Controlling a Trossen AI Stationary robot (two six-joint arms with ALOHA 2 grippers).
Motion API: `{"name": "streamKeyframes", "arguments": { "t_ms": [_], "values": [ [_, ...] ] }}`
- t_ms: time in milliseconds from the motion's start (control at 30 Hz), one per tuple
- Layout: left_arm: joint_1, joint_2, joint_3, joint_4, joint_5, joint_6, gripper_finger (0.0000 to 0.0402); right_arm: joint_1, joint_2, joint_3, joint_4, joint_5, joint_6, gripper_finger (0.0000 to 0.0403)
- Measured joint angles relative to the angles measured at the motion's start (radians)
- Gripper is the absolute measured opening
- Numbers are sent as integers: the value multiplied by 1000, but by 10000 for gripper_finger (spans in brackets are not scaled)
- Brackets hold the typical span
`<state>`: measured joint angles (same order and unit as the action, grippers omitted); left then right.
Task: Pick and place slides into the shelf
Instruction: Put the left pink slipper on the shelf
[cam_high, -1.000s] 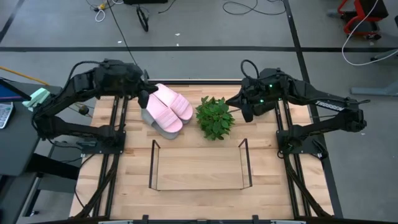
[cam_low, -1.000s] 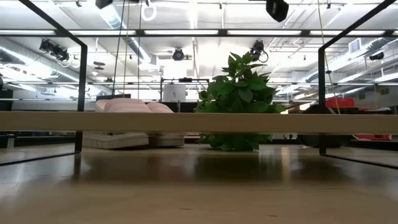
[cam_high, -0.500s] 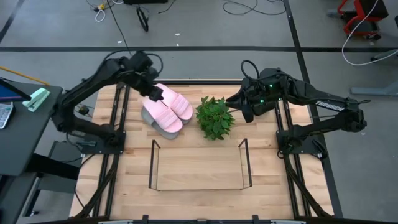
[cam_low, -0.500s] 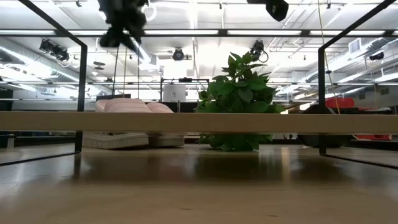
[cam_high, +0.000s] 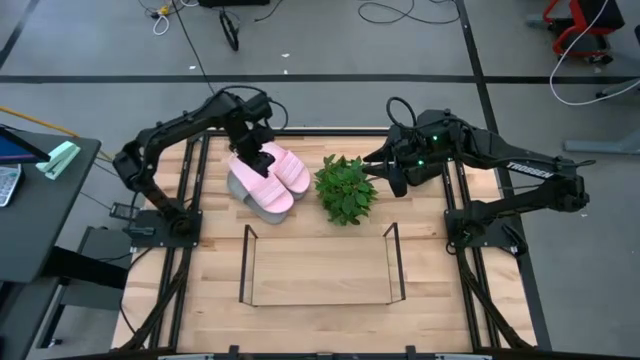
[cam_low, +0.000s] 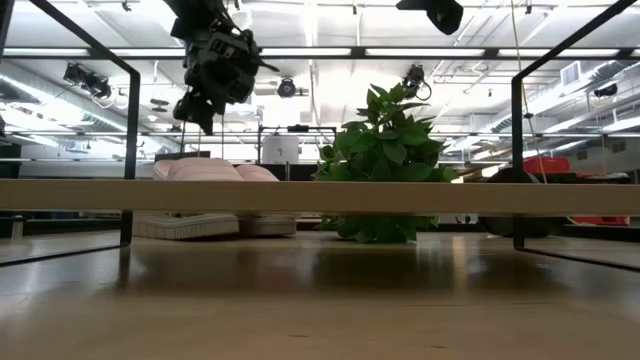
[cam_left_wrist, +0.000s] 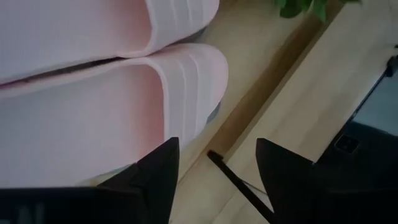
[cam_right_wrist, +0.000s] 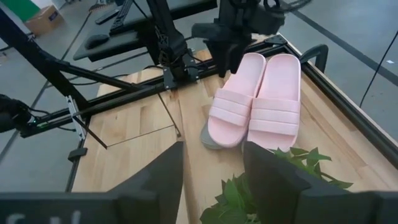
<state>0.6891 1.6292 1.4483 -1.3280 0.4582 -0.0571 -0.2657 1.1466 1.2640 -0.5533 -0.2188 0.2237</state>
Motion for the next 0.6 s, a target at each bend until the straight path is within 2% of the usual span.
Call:
{"name": "streamKeyframes", "arguments": {
  "t_ms": [267,600],
  "values": [
    [1,22,0,13,-33,-6,242,0,0,-1,0,1,-16,174],
    [-16,22,0,46,-104,-6,232,-1,1,-1,0,17,-19,174]
  ]
}}
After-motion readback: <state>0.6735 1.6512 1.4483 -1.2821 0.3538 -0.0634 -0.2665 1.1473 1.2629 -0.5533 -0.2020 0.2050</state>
